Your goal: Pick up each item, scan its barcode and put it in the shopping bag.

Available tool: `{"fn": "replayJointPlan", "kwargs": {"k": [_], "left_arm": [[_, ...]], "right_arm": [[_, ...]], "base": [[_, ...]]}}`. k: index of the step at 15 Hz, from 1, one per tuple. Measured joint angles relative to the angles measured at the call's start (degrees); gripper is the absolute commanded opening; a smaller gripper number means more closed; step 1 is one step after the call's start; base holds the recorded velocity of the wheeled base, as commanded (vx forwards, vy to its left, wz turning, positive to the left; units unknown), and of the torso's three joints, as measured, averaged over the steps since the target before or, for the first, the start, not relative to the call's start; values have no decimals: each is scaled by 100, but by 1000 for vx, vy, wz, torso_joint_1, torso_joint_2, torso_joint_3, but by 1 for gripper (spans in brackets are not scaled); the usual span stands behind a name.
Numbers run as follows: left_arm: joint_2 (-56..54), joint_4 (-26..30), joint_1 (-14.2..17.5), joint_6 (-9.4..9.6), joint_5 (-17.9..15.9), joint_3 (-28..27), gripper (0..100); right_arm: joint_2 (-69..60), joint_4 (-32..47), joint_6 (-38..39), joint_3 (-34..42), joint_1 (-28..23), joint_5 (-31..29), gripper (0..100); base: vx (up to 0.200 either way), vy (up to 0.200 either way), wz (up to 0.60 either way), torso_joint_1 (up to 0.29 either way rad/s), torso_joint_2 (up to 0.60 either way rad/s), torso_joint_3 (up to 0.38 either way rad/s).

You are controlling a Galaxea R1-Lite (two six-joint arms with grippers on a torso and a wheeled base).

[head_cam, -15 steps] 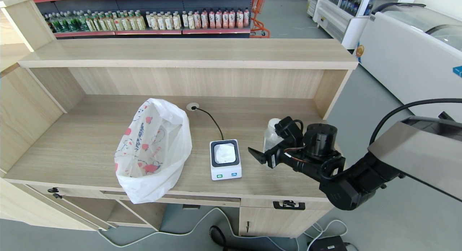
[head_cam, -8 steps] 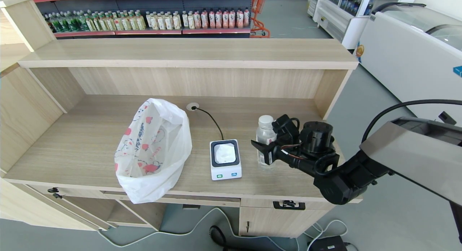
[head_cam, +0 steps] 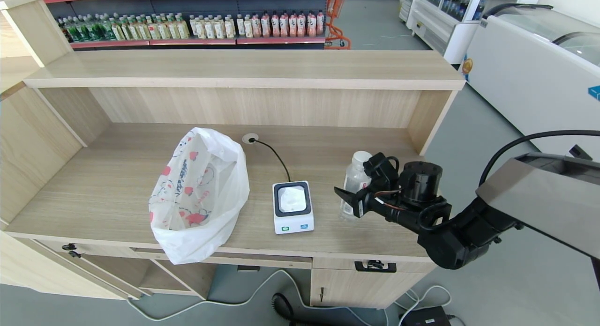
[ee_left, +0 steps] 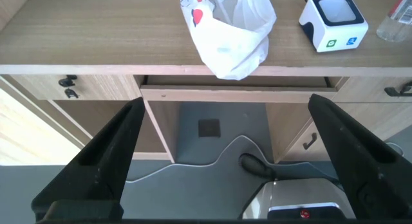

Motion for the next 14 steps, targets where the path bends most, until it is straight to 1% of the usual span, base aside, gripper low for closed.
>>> {"fn": "replayJointPlan", "kwargs": {"k": [3,6,7,9,11,12,14], "left_arm": [[0,0,0,2,1,0,100],[0,-1,0,2,0,0,100],[0,0,0,2,1,0,100],[0,0,0,2,0,0,100],[0,0,0,0,1,0,100],[0,0,0,2,0,0,100],[0,0,0,2,1,0,100]], "right_arm": [[-256,13,210,-33,-2,-29,0],[-914,93,556,249,-112,-18,0],[-1242,315,752,332,-184,-10,0],[-2016,1163,1378,364,-313,156,0],[-2951,2550,2111,249,-399,490,0],[-3443,3174,2419,174,-407,729,0],[-4324,4003,2820,135,-261,1109,0]], "base": [[0,0,0,0,0,0],[0,0,0,0,0,0],[0,0,0,0,0,0],[0,0,0,0,0,0],[0,0,0,0,0,0],[0,0,0,0,0,0],[0,0,0,0,0,0]]}}
